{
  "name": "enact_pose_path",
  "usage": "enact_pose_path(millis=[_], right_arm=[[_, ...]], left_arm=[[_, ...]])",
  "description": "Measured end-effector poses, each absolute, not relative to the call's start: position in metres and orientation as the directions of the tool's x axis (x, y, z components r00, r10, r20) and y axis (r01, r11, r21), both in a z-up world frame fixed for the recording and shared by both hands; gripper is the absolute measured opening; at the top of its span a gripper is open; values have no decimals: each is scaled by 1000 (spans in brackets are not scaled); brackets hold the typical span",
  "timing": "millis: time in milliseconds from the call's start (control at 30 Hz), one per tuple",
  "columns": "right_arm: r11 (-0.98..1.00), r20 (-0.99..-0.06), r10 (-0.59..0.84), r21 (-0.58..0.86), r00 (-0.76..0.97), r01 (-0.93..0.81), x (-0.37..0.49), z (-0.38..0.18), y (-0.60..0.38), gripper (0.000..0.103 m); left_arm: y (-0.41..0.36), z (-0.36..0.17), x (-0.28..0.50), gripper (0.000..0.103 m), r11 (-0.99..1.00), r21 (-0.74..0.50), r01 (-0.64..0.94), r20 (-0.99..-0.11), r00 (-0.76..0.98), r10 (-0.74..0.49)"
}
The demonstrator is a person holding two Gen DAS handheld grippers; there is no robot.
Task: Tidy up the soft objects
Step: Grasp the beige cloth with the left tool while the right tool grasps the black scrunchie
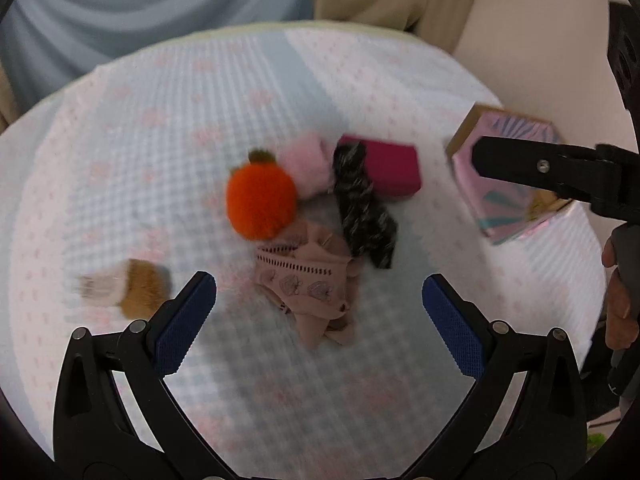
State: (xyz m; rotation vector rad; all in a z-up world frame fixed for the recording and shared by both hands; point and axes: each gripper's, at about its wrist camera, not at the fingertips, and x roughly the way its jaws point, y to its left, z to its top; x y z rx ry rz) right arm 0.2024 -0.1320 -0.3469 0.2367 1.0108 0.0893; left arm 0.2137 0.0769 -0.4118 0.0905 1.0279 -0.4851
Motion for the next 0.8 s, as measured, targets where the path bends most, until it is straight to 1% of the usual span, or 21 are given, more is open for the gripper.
enact_pose_path(millis=[67,133,267,333,533,600,667,700,733,767,800], right_arm=[[972,-837,192,235,512,20,212,-370,-129,96],[973,-848,202,232,491,0,224,-393,-126,89],[971,-864,228,238,449,-33,243,-429,-119,81],[967,-870,244,252,428,-41,251,-445,-116,76],[954,-876,296,290,380,-75,272,-469,-114,75],[950,-876,311,303,368,-80,278,-473,-114,74],[943,-876,330,320,350,-88,283,-478,-113,65],[942,-878,335,323,343,-91,284,-479,-111,56],[943,-881,333,319,335,-97,285,-481,-110,49],[944,-884,330,314,331,-103,286,-482,-108,46],[949,-889,316,297,331,-109,286,-483,-106,42]], left_arm=[[73,-429,219,103,891,-142,432,-843,419,-338],[67,-451,226,102,888,-140,438,-849,409,-335],[58,-483,236,102,882,-139,451,-863,381,-331],[53,-496,238,102,879,-121,462,-870,377,-318],[42,-513,246,100,880,-81,468,-882,378,-283],[40,-513,248,96,877,-66,475,-879,389,-276],[37,-514,252,84,876,-49,480,-880,394,-265],[35,-514,253,81,872,-36,489,-880,398,-259],[35,-514,254,76,868,-31,496,-879,400,-259],[34,-513,254,69,865,-23,502,-878,403,-257],[34,-513,256,67,862,-16,506,-879,404,-254]])
